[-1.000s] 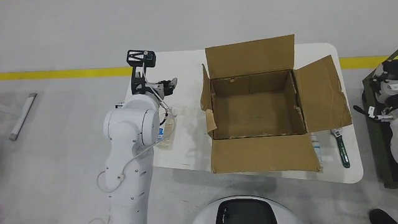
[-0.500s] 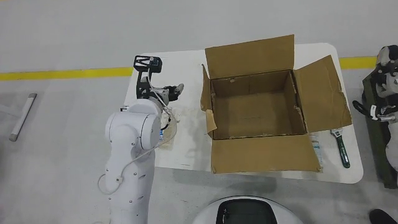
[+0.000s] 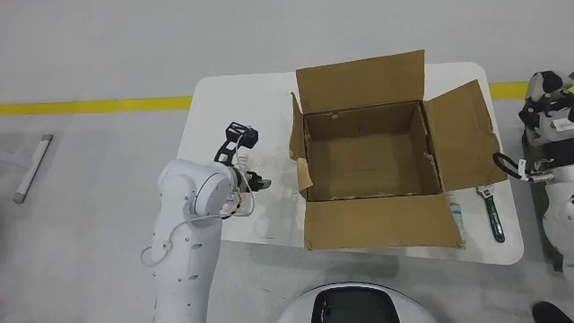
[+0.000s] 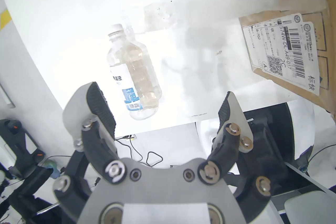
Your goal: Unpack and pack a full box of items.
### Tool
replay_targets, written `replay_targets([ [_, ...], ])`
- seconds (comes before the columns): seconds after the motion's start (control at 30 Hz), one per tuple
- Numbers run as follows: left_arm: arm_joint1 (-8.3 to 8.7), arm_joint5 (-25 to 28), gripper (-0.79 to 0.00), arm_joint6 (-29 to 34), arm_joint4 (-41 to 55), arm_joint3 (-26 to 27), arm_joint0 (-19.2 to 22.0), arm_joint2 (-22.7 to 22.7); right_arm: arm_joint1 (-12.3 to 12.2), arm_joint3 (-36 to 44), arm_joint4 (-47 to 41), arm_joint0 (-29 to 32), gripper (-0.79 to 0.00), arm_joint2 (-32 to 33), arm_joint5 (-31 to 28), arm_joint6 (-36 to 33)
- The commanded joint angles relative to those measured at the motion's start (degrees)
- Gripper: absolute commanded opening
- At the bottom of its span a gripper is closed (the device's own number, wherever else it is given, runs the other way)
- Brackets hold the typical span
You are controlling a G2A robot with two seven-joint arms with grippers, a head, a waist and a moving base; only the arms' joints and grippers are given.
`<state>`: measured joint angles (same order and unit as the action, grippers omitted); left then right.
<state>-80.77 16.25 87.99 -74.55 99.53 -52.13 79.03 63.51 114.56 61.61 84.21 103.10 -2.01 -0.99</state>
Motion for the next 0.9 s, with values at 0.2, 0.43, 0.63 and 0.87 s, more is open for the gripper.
replay_targets([
  [0.2, -0.02, 0.0, 0.0, 0.0, 0.0, 0.0, 0.0, 0.0, 0.2, -0.6, 0.7, -0.4, -0.785, -0.4, 0.0, -1.3],
  [0.43, -0.03, -10.5, 0.0, 0.0, -0.8, -7.8, 2.7, 1.9, 0.3, -1.1, 1.3, -1.0, -0.785, -0.6, -0.2, -2.2],
  [0.63, 0.22, -14.3, 0.0, -0.2, -1.7, -17.8, 8.0, 2.4, 0.4, -2.1, 1.3, -1.4, -0.785, -0.7, -0.3, -2.5],
  [0.87, 0.19, -13.4, 0.0, -1.2, -2.6, -24.9, 10.0, -0.4, 0.6, -2.7, 1.3, -2.0, -0.785, -0.6, -0.5, -2.7],
])
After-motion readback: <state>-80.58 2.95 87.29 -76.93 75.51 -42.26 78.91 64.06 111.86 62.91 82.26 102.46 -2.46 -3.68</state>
